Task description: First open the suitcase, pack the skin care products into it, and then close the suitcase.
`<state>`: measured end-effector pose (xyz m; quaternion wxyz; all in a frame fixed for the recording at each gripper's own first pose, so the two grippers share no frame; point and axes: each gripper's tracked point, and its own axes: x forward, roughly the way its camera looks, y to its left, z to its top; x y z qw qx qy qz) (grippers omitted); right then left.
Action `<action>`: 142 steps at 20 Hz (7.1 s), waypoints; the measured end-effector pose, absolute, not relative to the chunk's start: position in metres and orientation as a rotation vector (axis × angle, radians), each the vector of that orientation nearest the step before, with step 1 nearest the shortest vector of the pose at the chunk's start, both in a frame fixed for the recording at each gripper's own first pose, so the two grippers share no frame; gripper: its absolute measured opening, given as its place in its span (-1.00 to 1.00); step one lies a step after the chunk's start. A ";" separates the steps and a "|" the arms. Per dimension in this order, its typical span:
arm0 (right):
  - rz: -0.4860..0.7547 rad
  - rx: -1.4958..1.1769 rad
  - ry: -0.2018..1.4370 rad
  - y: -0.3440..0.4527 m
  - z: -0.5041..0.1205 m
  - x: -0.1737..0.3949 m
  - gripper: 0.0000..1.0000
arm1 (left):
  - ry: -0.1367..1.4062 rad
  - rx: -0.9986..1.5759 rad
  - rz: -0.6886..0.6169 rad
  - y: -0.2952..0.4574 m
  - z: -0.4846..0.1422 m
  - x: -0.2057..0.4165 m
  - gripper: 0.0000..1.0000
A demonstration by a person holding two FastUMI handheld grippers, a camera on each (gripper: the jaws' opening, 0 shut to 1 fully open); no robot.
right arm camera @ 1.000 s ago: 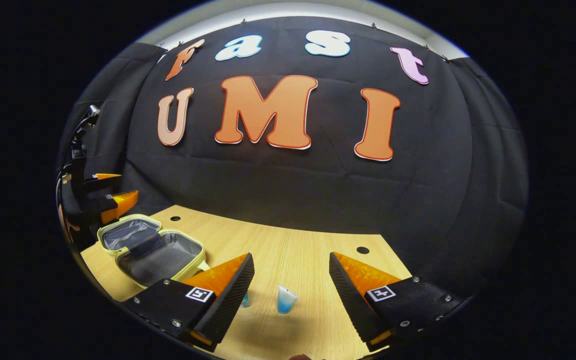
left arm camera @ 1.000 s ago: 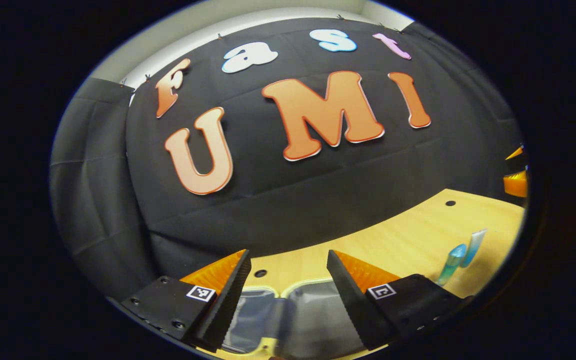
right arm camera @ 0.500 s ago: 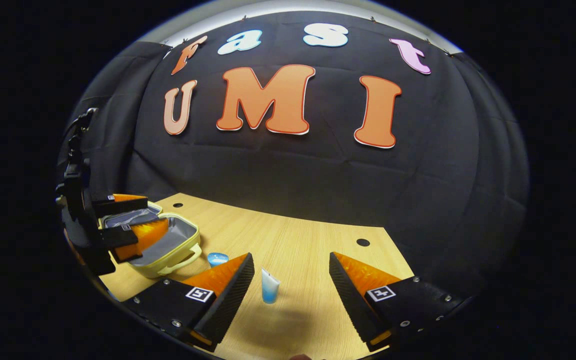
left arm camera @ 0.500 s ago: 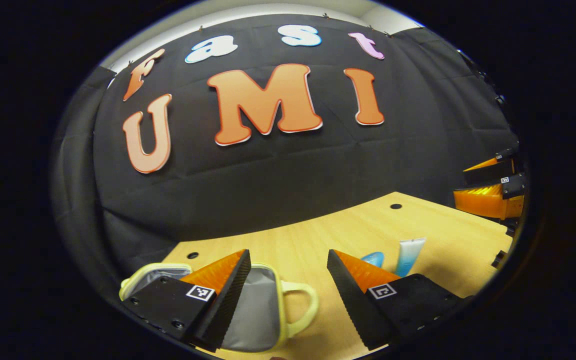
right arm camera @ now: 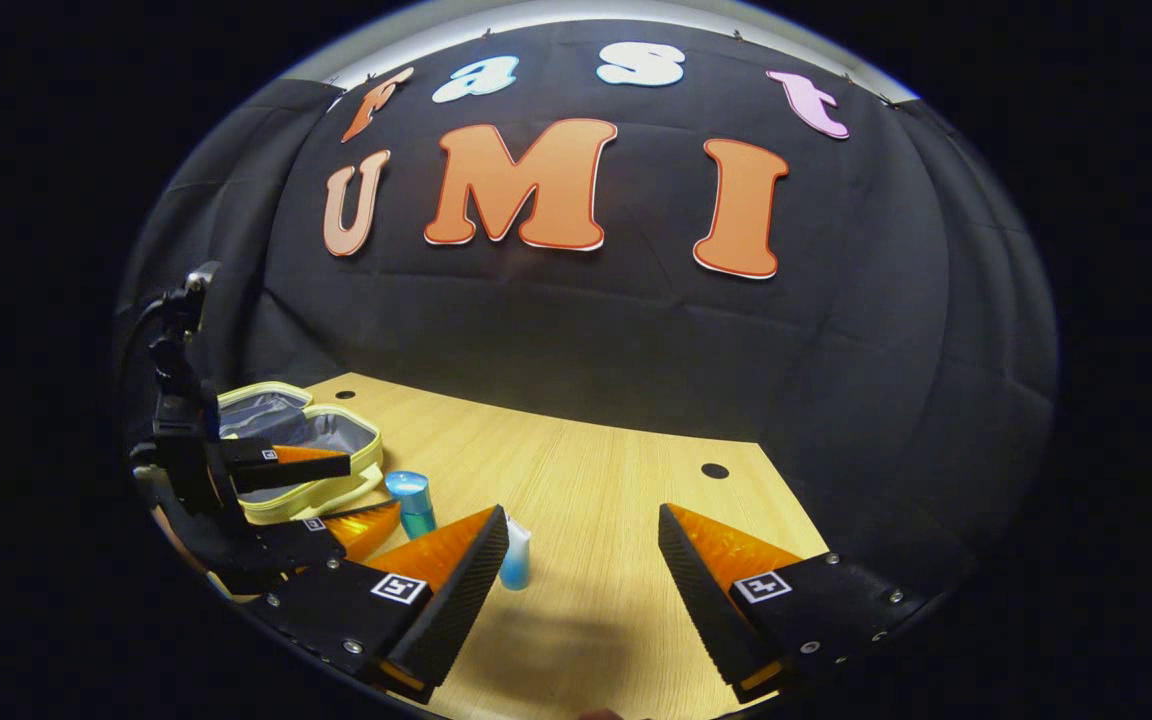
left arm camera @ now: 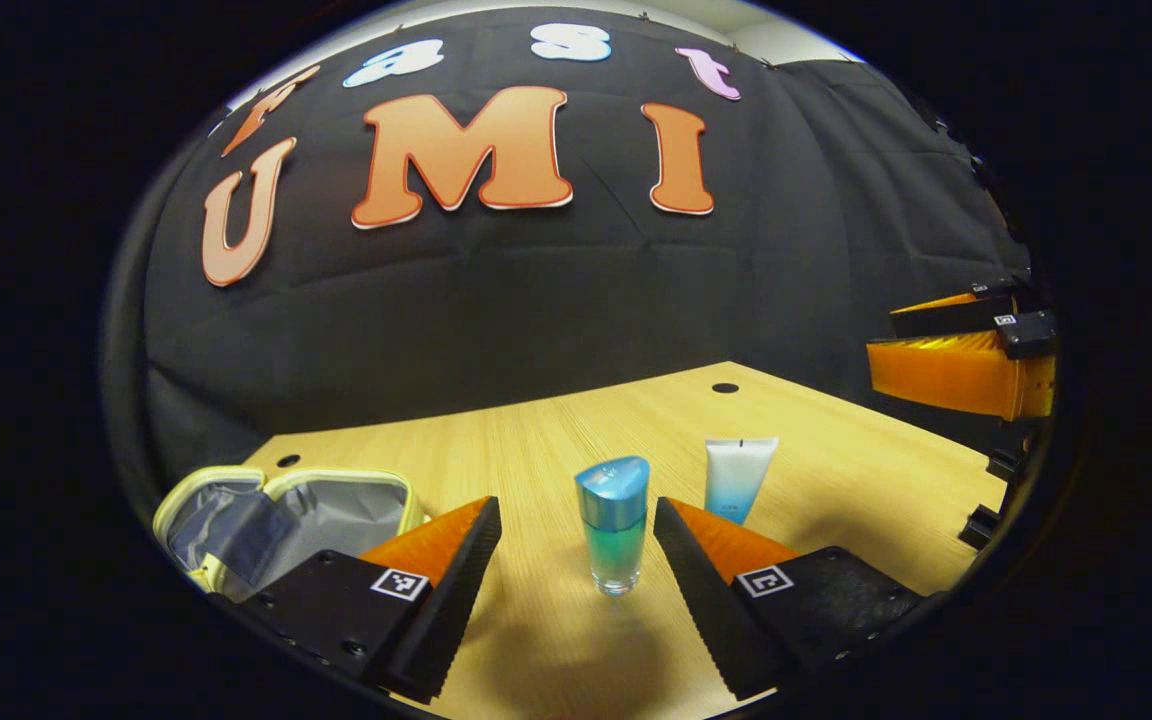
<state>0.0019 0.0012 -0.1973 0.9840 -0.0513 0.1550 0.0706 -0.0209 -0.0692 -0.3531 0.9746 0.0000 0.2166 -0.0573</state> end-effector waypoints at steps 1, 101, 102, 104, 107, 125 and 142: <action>0.141 -0.102 0.309 0.001 -0.199 0.002 0.92 | 0.450 -0.001 -0.120 -0.072 -0.361 -0.020 0.92; 0.491 0.110 0.752 0.351 -0.258 0.050 -0.24 | 1.285 -0.153 -0.098 0.201 -0.433 -0.075 0.02; 0.496 0.115 0.764 0.352 -0.261 0.051 -0.24 | 1.298 -0.144 -0.090 0.202 -0.438 -0.073 -0.01; 0.501 0.118 0.788 0.353 -0.269 0.053 -0.24 | 1.319 -0.147 -0.078 0.203 -0.450 -0.073 -0.01; 0.505 0.129 0.812 0.355 -0.275 0.054 -0.24 | 1.339 -0.161 -0.057 0.204 -0.459 -0.074 -0.01; 0.510 0.156 1.011 0.365 -0.321 0.045 -0.24 | 1.200 -0.197 -0.078 0.220 -0.412 -0.081 0.37; 0.337 0.215 1.229 0.393 -0.368 0.053 -0.24 | 1.015 -0.093 0.235 0.363 -0.338 -0.141 0.41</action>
